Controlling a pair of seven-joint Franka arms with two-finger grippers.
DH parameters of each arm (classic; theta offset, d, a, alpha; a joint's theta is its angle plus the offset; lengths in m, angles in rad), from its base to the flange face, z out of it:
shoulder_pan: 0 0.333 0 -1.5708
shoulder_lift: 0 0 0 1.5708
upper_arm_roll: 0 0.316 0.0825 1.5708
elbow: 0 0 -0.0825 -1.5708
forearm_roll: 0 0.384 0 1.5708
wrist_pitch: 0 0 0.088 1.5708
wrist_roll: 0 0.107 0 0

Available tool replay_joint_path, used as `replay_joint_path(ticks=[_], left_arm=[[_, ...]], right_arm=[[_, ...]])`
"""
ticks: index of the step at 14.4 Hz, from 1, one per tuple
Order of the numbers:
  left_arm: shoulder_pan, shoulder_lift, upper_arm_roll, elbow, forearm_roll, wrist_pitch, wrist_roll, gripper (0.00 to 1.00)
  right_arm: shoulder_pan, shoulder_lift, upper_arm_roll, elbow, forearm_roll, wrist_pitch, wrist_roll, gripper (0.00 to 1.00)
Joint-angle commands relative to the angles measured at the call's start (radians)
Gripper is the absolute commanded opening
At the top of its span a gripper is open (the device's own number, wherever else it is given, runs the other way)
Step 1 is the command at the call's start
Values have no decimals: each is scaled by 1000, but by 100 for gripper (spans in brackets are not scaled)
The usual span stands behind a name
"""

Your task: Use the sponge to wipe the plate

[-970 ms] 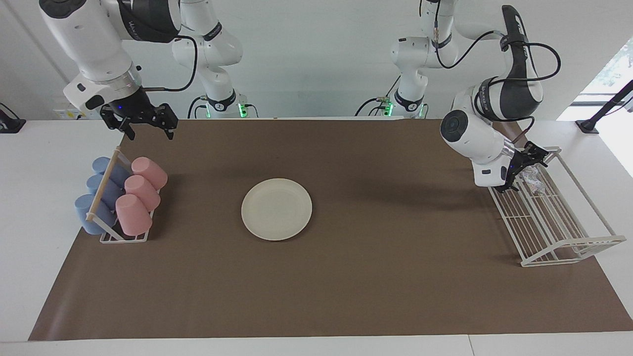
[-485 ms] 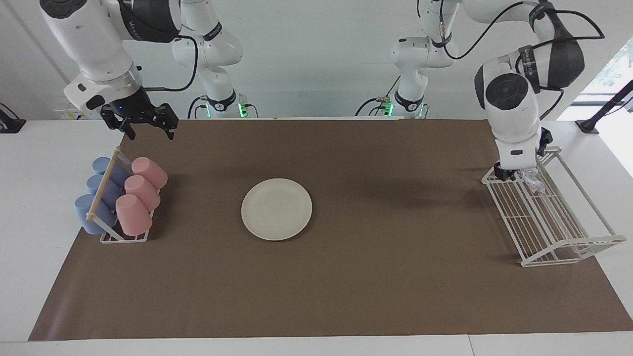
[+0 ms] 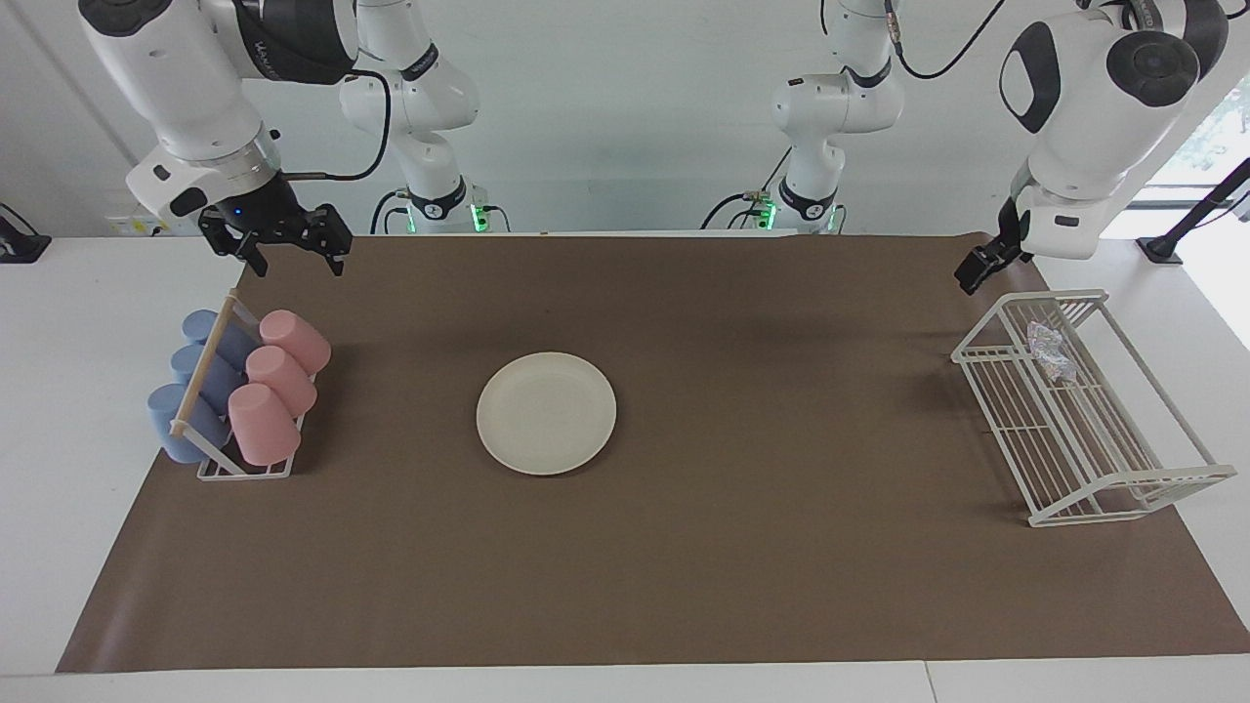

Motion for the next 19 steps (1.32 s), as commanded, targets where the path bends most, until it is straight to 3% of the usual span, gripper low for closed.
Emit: replay_joint_path(ticks=[1,4,8,12,19], left_arm=[[-5,-48,-2,-7,-94,-67,40,100],[-18,-58,-3,8,-143,-97,195,100],[-101,6,58,180,-169,-164,197,100],[-100,-6,58,113,-161,-77,206,100],[-100,-1,53,122,-168,-66,240,100]], right_arm=[[-3,-15,5,-15,13,9,21,100],[-3,-15,5,-15,13,6,19,100],[-3,-15,5,-15,15,7,16,100],[-3,-15,5,-13,15,6,18,100],[-3,-15,5,-15,13,4,18,100]])
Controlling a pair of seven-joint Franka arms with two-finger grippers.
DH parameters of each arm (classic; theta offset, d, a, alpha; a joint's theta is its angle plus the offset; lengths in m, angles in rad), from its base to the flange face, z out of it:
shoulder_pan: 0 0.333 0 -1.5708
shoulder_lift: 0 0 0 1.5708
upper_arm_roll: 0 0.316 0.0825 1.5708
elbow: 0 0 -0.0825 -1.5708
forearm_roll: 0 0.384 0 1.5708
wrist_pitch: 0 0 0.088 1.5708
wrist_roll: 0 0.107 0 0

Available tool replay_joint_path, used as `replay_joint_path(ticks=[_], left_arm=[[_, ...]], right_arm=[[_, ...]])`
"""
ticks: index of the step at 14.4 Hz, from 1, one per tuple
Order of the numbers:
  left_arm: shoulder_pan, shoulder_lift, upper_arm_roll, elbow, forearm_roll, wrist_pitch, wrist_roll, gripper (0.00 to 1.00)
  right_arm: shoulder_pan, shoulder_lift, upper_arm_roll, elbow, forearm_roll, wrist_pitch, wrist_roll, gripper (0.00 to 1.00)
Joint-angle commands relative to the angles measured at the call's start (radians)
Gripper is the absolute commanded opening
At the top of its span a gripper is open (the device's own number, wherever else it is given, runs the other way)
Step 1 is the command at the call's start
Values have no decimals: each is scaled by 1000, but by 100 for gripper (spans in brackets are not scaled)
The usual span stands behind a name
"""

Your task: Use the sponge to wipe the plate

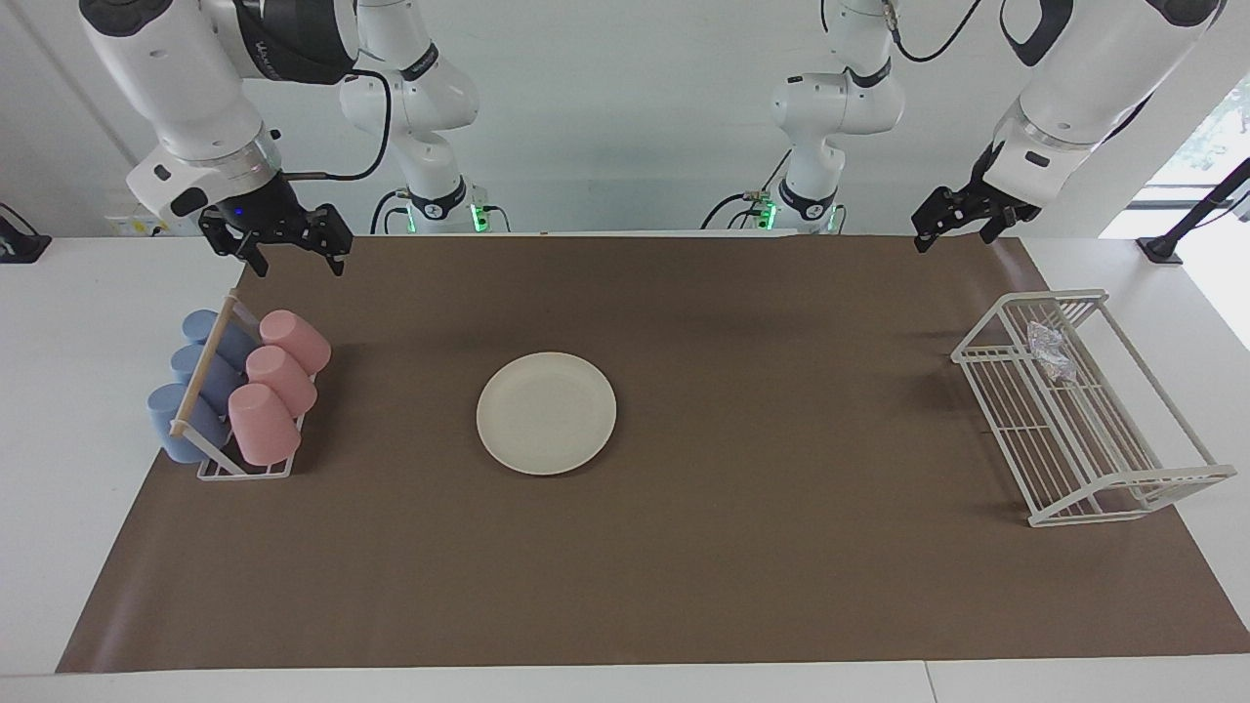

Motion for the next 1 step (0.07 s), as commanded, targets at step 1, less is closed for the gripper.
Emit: replay_joint_path(ticks=[1], left_arm=[[-11,-5,15,-1,-13,12,13,100]], right_arm=[[-3,-15,5,-15,15,4,18,100]])
